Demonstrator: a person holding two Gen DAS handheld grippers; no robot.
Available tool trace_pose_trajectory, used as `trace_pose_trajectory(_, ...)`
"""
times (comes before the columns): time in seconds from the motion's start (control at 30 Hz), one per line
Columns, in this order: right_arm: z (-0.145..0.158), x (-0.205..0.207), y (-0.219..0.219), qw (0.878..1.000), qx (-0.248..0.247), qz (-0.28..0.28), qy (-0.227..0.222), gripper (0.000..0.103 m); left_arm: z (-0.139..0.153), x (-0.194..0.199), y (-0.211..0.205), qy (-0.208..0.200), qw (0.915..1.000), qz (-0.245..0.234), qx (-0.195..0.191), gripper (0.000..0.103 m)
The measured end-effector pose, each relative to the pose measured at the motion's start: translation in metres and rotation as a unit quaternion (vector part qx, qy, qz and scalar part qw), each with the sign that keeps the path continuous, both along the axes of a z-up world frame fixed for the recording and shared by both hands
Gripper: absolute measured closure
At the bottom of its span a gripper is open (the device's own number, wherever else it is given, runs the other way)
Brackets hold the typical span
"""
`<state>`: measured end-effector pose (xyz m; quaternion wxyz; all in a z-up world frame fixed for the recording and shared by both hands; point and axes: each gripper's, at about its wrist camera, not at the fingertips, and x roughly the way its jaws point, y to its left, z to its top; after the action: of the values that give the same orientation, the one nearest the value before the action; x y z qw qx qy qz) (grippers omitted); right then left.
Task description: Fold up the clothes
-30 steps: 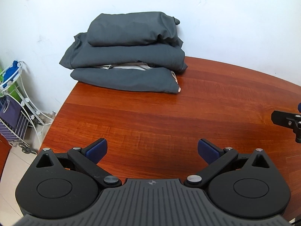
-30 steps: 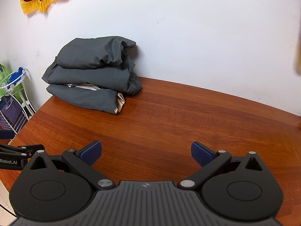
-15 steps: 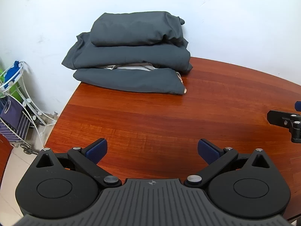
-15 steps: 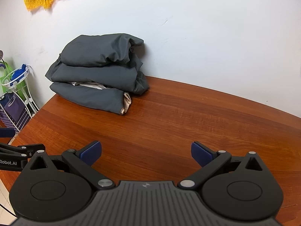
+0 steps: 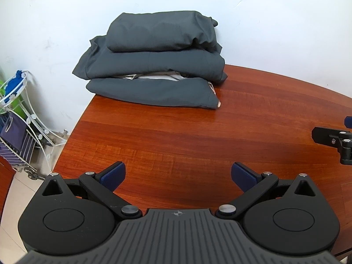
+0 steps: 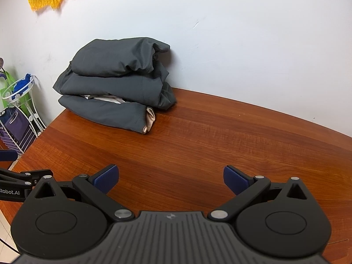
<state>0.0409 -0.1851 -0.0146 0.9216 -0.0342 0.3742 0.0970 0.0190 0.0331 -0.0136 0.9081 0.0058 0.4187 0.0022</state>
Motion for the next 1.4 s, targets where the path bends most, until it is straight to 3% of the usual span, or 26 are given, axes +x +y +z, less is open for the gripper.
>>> trace_pose_trajectory(1.4, -0.009, 0.004, 0.000, 1.000, 0.009, -0.009, 0.009, 0.001, 0.000, -0.016, 0.007, 0.008, 0.9999, -0.015, -0.003, 0.000)
